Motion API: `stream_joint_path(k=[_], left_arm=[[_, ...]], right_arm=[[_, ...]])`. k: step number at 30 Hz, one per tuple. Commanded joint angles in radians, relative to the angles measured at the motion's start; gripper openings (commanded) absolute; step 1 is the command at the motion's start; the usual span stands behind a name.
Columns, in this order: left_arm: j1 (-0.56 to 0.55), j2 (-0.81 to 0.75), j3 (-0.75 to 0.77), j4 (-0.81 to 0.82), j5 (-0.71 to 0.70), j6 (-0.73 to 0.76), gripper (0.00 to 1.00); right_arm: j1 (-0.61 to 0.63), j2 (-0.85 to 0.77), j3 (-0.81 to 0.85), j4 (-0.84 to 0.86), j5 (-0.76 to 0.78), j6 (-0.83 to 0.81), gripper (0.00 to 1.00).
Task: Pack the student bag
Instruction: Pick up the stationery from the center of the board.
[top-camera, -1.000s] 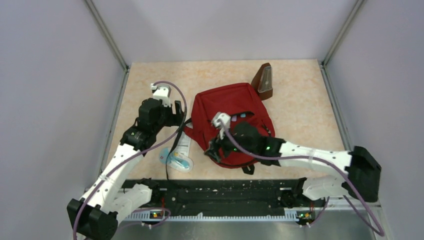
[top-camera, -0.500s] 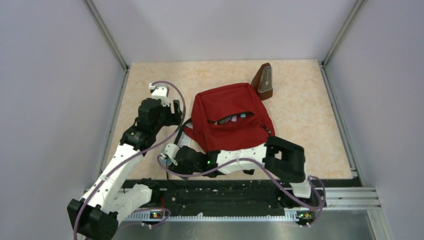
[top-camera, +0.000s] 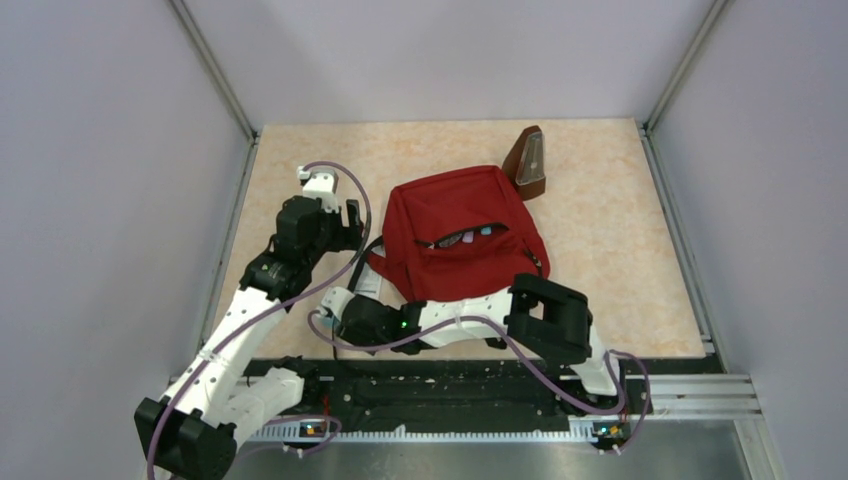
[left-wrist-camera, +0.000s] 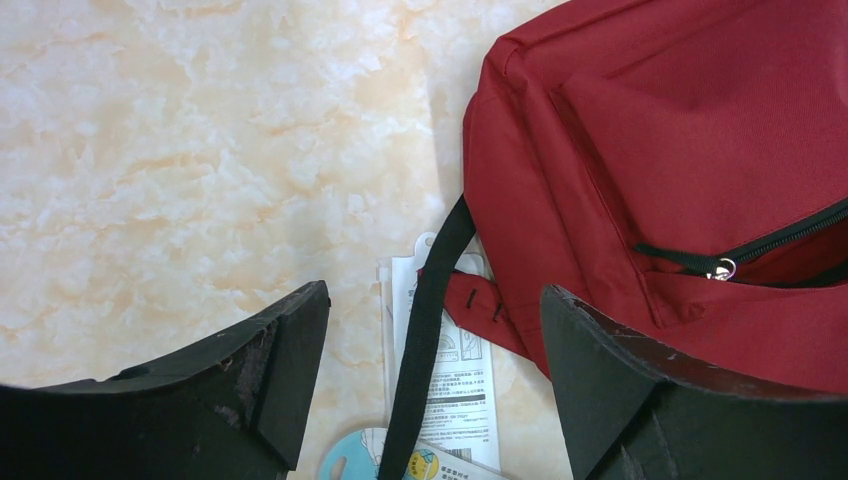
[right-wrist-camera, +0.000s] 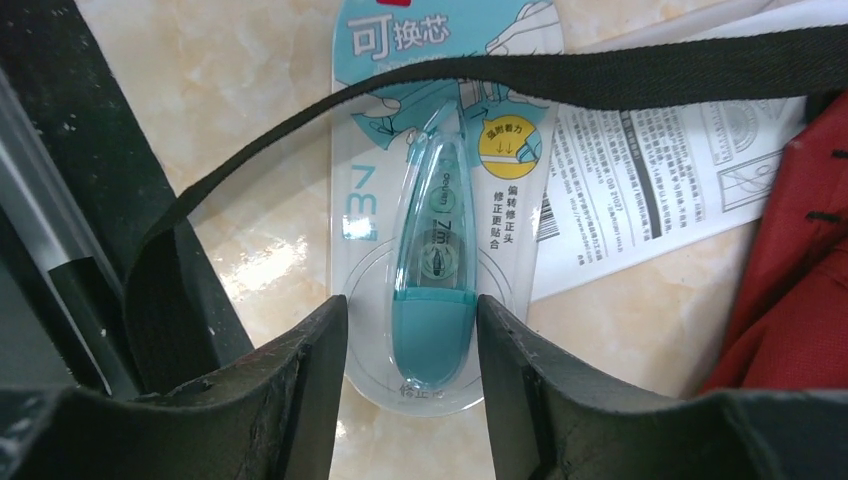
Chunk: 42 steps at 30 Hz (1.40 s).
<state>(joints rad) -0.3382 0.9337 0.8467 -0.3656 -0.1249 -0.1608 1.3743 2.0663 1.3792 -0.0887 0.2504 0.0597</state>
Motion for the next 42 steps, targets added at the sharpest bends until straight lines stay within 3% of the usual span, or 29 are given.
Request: stream_joint_path(k=[1,7,12,22,28,32,35,42], left_arm=[[0.005,-0.016,-0.004,0.045,-0.005,0.004,0.82],[0.005,-0.018,-0.004,0.045,-0.005,0.004,0.82],[0.005,-0.021,-0.004,0.044,-0.007,0.004,0.82],[0.004,-0.03,-0.002,0.044,0.028,-0.006,0.82],[0.004,-0.035,-0.002,0.044,0.041,-0.013,0.82],[0.004,-0.036,-0.004,0.046,0.047,-0.011,0.82],[0.005,-0.036,-0.005,0.046,0.048,-0.011,0.82],[0.005,-0.038,-0.005,0.048,0.057,-0.008,0.82]], right_arm=[[0.006,0.043,0.039,-0.054,0.024,0.016,0.46],[0.005,0.054,0.034,-0.067,0.046,0.019,0.34],[0.005,0.008,0.039,-0.151,0.055,0.039,0.01],[0.005,-0.348,-0.11,-0.552,-0.081,0.171,0.0],[0.006,-0.589,-0.164,-0.685,-0.108,0.203,0.0],[-0.004,-0.699,-0.109,-0.769,0.029,0.235,0.0],[-0.098,-0.739,-0.094,-0.821,0.116,0.266,0.0],[-0.377,-0.801,-0.183,-0.746,0.144,0.261,0.0]])
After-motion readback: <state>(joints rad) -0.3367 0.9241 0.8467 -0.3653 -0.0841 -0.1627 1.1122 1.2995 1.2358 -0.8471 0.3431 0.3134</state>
